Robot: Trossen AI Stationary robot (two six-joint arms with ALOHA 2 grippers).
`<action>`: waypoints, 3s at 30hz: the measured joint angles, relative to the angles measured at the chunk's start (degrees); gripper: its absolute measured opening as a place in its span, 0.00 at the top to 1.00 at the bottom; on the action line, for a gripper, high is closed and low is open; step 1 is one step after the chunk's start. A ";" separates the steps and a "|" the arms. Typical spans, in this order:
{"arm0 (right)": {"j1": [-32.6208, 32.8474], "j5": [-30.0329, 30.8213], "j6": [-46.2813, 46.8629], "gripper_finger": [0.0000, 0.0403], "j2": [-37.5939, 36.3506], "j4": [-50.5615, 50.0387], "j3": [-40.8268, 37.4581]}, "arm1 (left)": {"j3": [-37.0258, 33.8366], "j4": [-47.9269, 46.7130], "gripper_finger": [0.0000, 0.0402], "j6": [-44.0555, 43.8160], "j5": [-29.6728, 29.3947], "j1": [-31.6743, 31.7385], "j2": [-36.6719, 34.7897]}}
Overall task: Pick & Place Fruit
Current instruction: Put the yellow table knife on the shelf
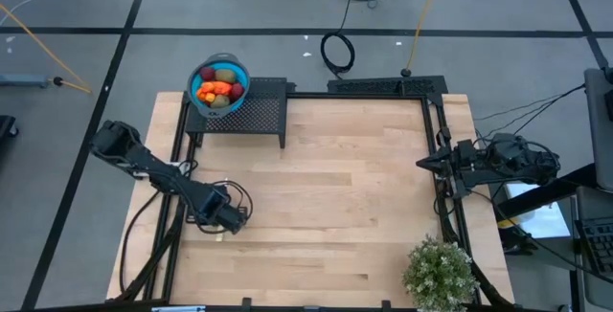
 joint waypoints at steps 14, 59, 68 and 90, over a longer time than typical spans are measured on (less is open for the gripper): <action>0.00 0.22 0.00 1.00 0.02 0.36 0.00 | -0.89 1.86 0.70 3.01 0.58 0.07 -0.09; 0.00 0.22 -0.22 1.00 0.02 0.63 0.01 | 0.75 79.89 0.82 80.28 -42.43 -0.61 -12.33; -0.01 0.20 -0.23 1.00 0.02 0.63 0.02 | 0.77 104.51 0.82 101.74 -26.39 -0.61 -12.33; -0.01 0.20 -0.48 1.00 0.02 0.61 0.02 | 0.79 94.21 0.82 87.66 -36.84 0.09 -12.17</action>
